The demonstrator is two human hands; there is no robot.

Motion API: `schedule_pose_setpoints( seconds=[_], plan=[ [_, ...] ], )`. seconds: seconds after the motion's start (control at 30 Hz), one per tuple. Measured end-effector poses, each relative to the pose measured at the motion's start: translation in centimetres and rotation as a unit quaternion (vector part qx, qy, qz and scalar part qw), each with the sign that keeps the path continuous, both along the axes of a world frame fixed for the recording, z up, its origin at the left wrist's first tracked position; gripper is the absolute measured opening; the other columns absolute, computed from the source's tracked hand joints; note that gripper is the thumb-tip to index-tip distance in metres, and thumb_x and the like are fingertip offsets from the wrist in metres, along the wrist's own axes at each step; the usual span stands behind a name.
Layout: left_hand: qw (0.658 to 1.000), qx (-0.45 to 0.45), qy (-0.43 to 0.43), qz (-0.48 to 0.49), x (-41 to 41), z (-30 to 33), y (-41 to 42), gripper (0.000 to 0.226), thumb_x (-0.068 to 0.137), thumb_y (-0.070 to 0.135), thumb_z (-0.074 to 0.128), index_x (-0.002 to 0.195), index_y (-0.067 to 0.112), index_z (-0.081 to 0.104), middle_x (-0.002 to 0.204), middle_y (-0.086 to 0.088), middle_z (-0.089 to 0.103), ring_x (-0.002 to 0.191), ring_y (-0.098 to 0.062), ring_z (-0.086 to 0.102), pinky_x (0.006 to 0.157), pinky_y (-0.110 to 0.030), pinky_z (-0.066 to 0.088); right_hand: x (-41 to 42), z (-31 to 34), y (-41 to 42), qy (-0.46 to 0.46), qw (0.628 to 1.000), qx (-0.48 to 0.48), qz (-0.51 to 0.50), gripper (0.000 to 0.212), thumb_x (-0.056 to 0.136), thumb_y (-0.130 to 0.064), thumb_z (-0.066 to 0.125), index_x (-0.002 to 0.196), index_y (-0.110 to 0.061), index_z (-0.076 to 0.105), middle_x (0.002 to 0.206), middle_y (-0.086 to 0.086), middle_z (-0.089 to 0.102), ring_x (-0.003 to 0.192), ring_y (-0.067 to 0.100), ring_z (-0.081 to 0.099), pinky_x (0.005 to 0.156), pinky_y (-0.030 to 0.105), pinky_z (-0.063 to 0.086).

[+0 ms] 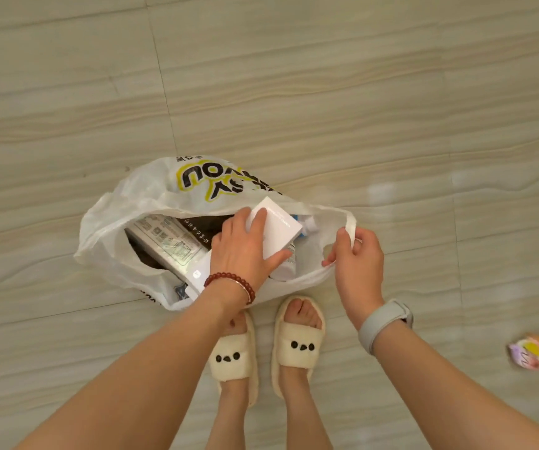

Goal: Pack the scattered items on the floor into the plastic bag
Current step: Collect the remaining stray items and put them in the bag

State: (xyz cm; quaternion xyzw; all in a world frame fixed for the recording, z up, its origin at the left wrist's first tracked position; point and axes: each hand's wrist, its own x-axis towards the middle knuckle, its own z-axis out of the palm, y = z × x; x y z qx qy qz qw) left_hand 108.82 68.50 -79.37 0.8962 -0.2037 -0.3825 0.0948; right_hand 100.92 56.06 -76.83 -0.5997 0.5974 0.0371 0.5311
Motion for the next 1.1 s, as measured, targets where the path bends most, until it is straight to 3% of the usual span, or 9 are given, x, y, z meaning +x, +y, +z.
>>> schedule_pose_setpoints(
  seconds=[0.17, 0.3, 0.4, 0.47, 0.53, 0.63, 0.8, 0.97, 1.1],
  plan=[
    [0.988, 0.042, 0.063, -0.133, -1.8, 0.4, -0.1, 0.06, 0.091, 0.047, 0.035, 0.142, 0.021, 0.018, 0.154, -0.003, 0.011, 0.142, -0.024, 0.004, 0.116, -0.047, 0.009, -3.7, 3.6, 1.9, -0.011, 0.994, -0.088, 0.059, 0.012, 0.094, -0.018, 0.045, 0.09, -0.028, 0.05, 0.066, 0.0, 0.058, 0.058, 0.006, 0.058, 0.058, 0.018, 0.043],
    [0.964, 0.112, 0.151, -0.19, -2.2, 1.7, 2.0, 0.057, 0.094, 0.042, 0.03, 0.143, 0.03, 0.004, 0.156, 0.005, -0.002, 0.143, -0.024, -0.003, 0.114, -0.051, 0.011, -4.4, 5.8, 3.0, -0.008, 0.992, -0.102, 0.072, 0.026, 0.093, -0.018, 0.047, 0.08, -0.04, 0.044, 0.065, 0.001, 0.061, 0.067, 0.007, 0.059, 0.059, 0.02, 0.043],
    [0.918, 0.182, 0.194, -0.294, -1.7, 2.3, 3.7, 0.058, 0.095, 0.04, 0.029, 0.144, 0.033, 0.0, 0.156, 0.005, -0.006, 0.142, -0.027, -0.009, 0.115, -0.053, 0.007, -3.8, 5.8, 3.5, 0.028, 0.994, -0.095, 0.041, 0.016, 0.09, -0.019, 0.05, 0.08, -0.032, 0.05, 0.056, 0.002, 0.057, 0.056, 0.016, 0.058, 0.063, 0.036, 0.047],
    [0.899, 0.219, 0.185, -0.33, -1.4, 2.3, 4.5, 0.057, 0.095, 0.04, 0.028, 0.144, 0.033, -0.001, 0.156, 0.002, -0.01, 0.142, -0.029, -0.01, 0.115, -0.054, 0.007, -3.0, 5.3, 2.9, 0.072, 0.996, -0.047, 0.036, 0.006, 0.089, -0.025, 0.052, 0.089, -0.021, 0.057, 0.054, 0.002, 0.057, 0.046, 0.015, 0.059, 0.06, 0.035, 0.05],
    [0.912, 0.219, 0.159, -0.307, -1.4, 2.1, 4.9, 0.056, 0.095, 0.041, 0.026, 0.144, 0.031, 0.002, 0.156, 0.0, -0.009, 0.142, -0.03, -0.007, 0.115, -0.052, 0.01, -2.2, 4.5, 1.7, 0.113, 0.99, 0.006, 0.079, 0.014, 0.087, -0.031, 0.053, 0.09, -0.019, 0.058, 0.065, 0.006, 0.063, 0.041, 0.01, 0.06, 0.056, 0.028, 0.049],
    [0.948, 0.162, 0.107, -0.254, -2.2, 1.8, 5.2, 0.055, 0.095, 0.041, 0.026, 0.144, 0.028, 0.004, 0.156, -0.001, -0.001, 0.143, -0.026, 0.0, 0.114, -0.047, 0.017, -1.0, 4.1, 0.2, 0.14, 0.976, -0.011, 0.167, 0.027, 0.087, -0.03, 0.052, 0.07, -0.009, 0.056, 0.063, 0.011, 0.063, 0.065, 0.032, 0.066, 0.065, 0.039, 0.053],
    [0.966, 0.031, 0.123, -0.224, -4.7, 1.5, 5.5, 0.063, 0.085, 0.051, -0.006, 0.144, 0.029, -0.001, 0.156, 0.004, -0.004, 0.143, -0.017, -0.002, 0.114, -0.039, 0.017, -1.1, 7.0, 2.0, 0.042, 0.974, -0.084, 0.205, 0.028, 0.089, -0.031, 0.046, 0.073, -0.01, 0.053, 0.055, 0.002, 0.05, 0.064, 0.037, 0.061, 0.061, 0.047, 0.051],
    [0.97, 0.054, 0.229, -0.066, -4.9, 0.6, 5.9, 0.053, 0.095, 0.046, 0.013, 0.144, 0.03, 0.0, 0.155, 0.011, -0.007, 0.143, -0.014, -0.005, 0.116, -0.044, 0.013, -2.3, 9.6, 4.1, -0.046, 0.972, -0.148, 0.178, 0.032, 0.079, -0.049, 0.036, 0.064, -0.025, 0.049, 0.057, 0.007, 0.055, 0.051, 0.031, 0.059, 0.053, 0.042, 0.044],
    [0.984, 0.044, 0.162, -0.064, -3.4, 2.5, 6.1, 0.051, 0.096, 0.042, 0.023, 0.143, 0.024, 0.018, 0.154, -0.002, 0.017, 0.141, -0.019, 0.014, 0.113, -0.038, 0.021, -2.3, 8.5, 3.7, 0.006, 0.961, -0.151, 0.23, 0.045, 0.079, -0.051, 0.031, 0.077, -0.014, 0.057, 0.058, 0.011, 0.061, 0.063, 0.037, 0.063, 0.058, 0.044, 0.049]
  ],
)
